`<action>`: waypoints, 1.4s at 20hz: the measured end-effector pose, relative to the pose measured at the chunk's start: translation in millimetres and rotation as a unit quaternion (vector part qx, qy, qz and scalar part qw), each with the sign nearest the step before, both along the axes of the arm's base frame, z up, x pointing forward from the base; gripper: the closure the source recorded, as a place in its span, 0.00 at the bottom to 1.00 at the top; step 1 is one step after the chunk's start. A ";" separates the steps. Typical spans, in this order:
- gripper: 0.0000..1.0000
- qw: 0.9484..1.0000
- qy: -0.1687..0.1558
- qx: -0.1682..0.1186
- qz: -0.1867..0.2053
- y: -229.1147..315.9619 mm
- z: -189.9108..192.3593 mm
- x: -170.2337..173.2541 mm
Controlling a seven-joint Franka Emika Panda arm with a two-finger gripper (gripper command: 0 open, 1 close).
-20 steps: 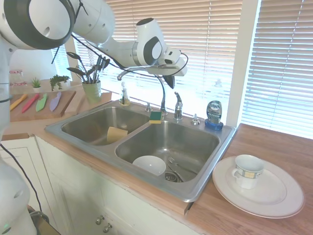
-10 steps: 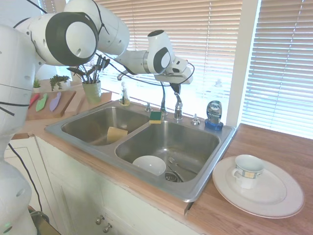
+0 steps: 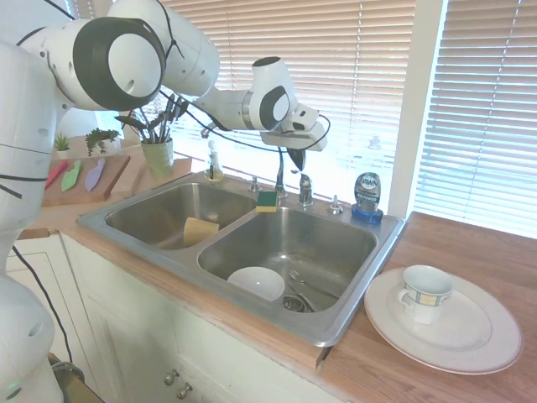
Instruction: Turn off the faucet
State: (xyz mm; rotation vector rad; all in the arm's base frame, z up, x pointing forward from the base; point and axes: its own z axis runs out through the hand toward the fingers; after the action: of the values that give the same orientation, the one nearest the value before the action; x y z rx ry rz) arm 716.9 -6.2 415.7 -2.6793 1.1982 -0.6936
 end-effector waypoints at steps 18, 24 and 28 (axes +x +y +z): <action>1.00 0.977 0.213 0.020 -0.008 3.0 -15.9 -71.9; 1.00 0.966 0.257 0.024 -0.012 0.1 -45.0 -117.4; 1.00 0.965 0.262 0.028 -0.011 0.3 -49.3 -167.1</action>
State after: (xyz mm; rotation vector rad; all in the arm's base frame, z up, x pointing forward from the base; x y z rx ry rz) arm 549.8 -5.9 366.4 -2.8950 1.3231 0.0689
